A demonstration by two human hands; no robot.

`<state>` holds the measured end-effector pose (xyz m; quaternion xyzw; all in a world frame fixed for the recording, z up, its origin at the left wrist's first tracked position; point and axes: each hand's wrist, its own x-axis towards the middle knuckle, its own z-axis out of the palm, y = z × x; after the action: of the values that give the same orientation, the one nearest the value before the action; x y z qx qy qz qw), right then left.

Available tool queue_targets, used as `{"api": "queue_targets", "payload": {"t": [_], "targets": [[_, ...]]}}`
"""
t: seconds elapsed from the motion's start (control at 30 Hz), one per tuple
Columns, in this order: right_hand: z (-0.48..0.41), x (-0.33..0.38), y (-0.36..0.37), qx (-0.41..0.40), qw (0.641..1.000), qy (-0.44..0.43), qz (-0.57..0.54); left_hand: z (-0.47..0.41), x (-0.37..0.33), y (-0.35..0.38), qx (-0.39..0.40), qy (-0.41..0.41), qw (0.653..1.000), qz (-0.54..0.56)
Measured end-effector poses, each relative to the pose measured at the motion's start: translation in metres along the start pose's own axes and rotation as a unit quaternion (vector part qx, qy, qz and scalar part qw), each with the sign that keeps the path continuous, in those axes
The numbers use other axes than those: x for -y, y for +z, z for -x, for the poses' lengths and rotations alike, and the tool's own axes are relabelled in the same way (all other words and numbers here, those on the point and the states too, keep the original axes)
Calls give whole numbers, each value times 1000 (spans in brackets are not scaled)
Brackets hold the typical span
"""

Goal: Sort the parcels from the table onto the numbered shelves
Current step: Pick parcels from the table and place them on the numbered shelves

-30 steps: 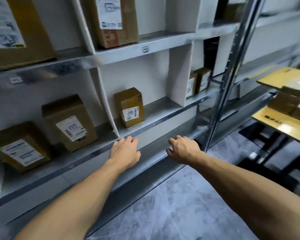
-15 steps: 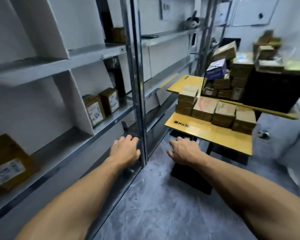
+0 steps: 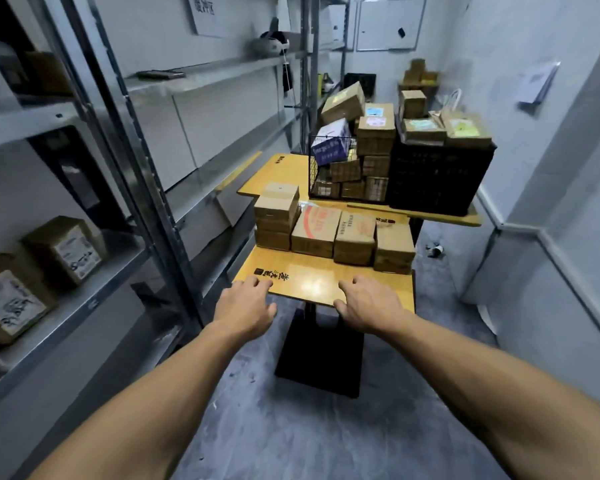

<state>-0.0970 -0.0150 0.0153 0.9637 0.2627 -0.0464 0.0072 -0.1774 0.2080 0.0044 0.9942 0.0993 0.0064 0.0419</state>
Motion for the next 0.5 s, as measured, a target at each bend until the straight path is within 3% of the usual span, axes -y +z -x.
{"api": "queue_targets", "payload": {"t": [0.5], "targets": [[-233,5,-7,-17,997,47,-57,-247,59,-2,-22,29,999,2]]}}
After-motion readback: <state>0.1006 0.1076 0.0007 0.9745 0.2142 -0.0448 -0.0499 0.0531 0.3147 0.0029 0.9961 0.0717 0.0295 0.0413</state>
